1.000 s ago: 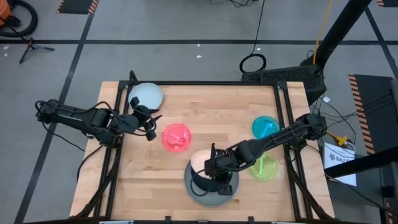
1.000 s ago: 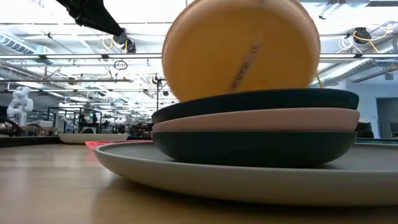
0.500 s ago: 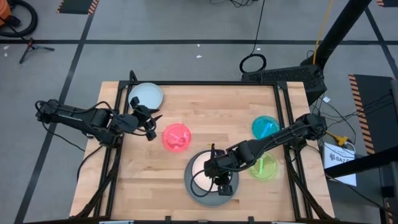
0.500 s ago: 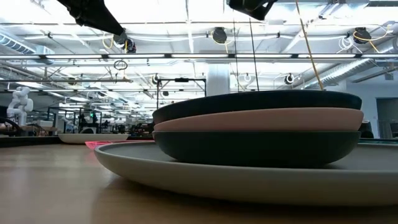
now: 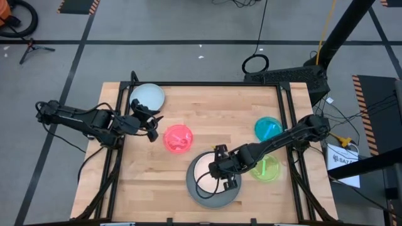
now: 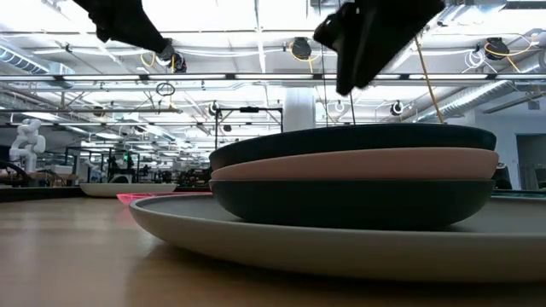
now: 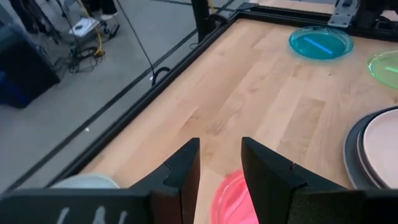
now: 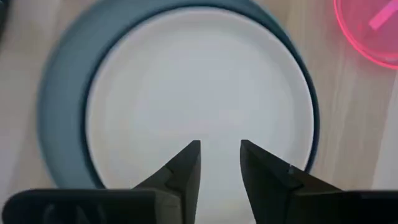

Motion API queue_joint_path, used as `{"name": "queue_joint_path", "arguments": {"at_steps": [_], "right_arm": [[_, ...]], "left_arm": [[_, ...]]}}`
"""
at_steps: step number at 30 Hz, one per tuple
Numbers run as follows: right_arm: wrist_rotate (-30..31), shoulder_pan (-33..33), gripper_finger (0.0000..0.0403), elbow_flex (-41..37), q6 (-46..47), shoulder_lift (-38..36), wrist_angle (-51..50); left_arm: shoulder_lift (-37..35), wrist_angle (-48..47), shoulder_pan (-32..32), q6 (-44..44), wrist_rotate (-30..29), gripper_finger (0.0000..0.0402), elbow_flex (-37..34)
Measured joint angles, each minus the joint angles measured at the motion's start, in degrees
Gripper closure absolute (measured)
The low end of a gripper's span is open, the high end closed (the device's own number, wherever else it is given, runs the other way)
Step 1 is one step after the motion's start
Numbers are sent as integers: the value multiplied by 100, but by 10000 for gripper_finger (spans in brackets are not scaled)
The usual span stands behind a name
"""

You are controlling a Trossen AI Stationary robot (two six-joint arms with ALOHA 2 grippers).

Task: Stack plastic plates
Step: Stack the light blue plate on top of the light orange plate

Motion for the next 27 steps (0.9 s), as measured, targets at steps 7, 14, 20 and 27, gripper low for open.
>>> {"name": "queue_joint_path", "arguments": {"at_steps": [7, 14, 20, 27], "right_arm": [[-9, -199, 305, -297, -344, -20, 149], [10, -399, 306, -753, -583, -585, 378], [139, -655, 306, -1667, -1123, -1551, 1644], [137, -1066, 306, -2482, -1640, -2692, 2954]], "left_arm": [[211, -572, 362, -814, -24, 277, 2], [1149, -1196, 1066, -1499, 66, 277, 2], [2059, -1229, 1856, -1231, 595, 277, 0], [2752, -884, 3124, -299, 1515, 277, 0]]}}
